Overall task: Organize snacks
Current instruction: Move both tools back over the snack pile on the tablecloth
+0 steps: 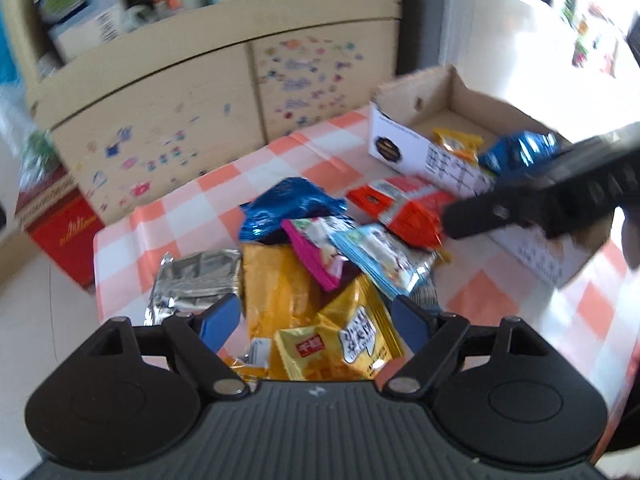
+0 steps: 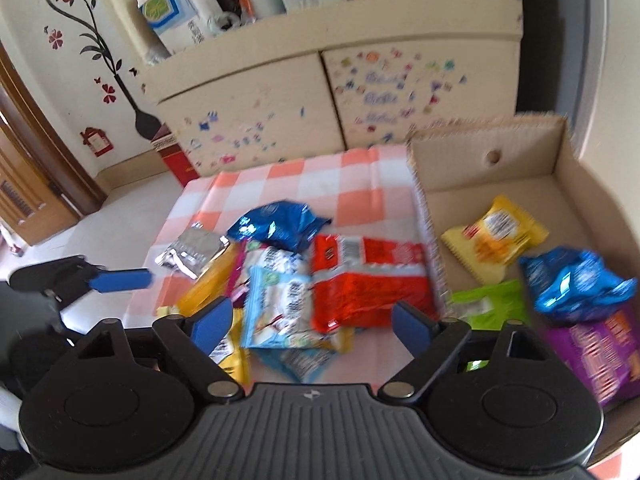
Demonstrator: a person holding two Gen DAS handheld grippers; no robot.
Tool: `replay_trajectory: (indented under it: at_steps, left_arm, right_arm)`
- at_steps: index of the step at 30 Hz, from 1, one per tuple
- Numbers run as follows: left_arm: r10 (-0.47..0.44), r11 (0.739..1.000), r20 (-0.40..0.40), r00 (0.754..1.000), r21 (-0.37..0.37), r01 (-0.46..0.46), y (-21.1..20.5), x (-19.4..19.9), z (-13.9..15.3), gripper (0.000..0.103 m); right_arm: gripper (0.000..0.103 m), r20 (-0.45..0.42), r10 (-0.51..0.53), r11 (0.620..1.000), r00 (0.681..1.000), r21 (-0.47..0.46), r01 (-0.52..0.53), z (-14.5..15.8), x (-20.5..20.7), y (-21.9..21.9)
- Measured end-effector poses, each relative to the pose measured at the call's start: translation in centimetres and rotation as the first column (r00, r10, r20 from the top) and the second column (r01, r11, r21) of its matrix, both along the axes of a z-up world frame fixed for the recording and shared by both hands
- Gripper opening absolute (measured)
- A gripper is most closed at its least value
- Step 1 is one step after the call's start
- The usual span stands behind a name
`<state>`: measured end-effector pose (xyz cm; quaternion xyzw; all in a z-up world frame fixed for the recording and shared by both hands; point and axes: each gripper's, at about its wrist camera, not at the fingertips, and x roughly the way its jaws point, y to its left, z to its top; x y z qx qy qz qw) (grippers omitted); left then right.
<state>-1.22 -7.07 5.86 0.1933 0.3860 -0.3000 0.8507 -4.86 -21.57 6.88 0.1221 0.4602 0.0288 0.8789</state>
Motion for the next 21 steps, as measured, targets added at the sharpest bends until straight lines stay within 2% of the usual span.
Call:
replay_trajectory:
  at_steps: [2,5,10,12,17,20,21]
  left_arm:
    - [-0.077,0.996,0.046,0.996,0.048,0.075,-0.8,-0.9,-0.4,0.082]
    - [-0.158,0.984,0.051,0.986,0.093,0.153,-1.6,-1.5,-1.4,0.082]
    - [-0.163,0.977,0.052,0.985,0.151,0.153,-1.8,-0.7,-3.6,0.081]
    - [-0.174,0.974,0.080,0.982,0.163,0.159,-1.8,-0.7,-3.9,0.081]
    - [-0.155,0.983,0.070,0.985,0.109,0.147,-1.4,-0.2,-4.0,0.074]
    - [-0.126,0.990,0.060,0.990,0.074,0.121,-0.8,0.0,-3.8,0.064]
    - [-0.109,0.992,0.048,0.993,0.062,0.106,-0.5,0.2,-3.7,0.055]
  right_arm:
    - [0.089,-0.030,-0.010,0.999,0.999,0.037,0.011,-0.8,0.3,0.3]
    - [0.088,-0.079,-0.038,0.996,0.996,0.074,0.044,-1.8,0.8,0.4]
    - [0.087,-0.119,-0.079,0.991,0.990,0.102,0.092,-2.7,1.7,0.6]
    - [0.087,-0.129,-0.101,0.988,0.987,0.105,0.115,-3.0,2.1,0.7]
    - [0.087,-0.154,-0.130,0.986,0.979,0.089,0.144,-4.2,3.4,1.0]
    - [0.087,-0.160,-0.132,0.990,0.978,0.034,0.140,-4.9,4.1,1.6]
    - [0.087,-0.161,-0.129,0.991,0.978,0.009,0.133,-5.1,4.3,1.9]
